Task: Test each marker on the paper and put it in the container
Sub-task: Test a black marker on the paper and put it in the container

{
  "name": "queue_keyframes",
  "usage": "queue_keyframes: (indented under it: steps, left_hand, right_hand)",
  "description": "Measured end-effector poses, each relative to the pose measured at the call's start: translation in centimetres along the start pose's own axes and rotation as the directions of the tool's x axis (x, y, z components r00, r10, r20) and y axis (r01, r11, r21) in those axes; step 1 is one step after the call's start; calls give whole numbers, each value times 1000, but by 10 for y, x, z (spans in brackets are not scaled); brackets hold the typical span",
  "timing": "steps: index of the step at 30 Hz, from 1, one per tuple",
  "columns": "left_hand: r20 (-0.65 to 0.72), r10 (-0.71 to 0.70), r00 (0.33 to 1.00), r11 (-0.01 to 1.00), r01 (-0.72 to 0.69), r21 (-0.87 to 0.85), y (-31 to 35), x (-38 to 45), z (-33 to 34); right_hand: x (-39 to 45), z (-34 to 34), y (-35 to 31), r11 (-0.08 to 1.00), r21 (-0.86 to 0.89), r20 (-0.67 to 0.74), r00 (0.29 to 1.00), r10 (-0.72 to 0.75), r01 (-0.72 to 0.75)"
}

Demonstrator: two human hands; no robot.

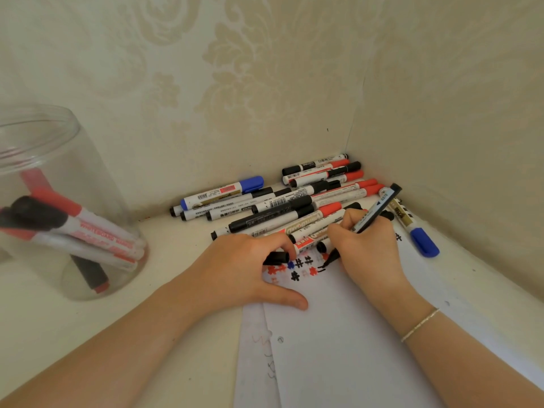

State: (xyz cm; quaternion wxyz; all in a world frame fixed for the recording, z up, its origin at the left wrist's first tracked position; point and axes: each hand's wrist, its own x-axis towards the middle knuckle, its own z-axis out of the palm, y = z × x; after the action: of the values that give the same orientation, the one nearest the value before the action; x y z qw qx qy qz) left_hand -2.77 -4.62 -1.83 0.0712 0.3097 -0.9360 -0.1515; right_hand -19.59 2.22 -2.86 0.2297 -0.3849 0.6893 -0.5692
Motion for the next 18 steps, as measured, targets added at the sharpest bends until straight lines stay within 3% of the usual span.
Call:
queue_keyframes:
  steps: [18]
  left_hand:
    - [-8,25,1000,1000,-26,-5,-2,0,3]
  right_hand:
    - [1,1,3,999,-48,5,1000,1,0]
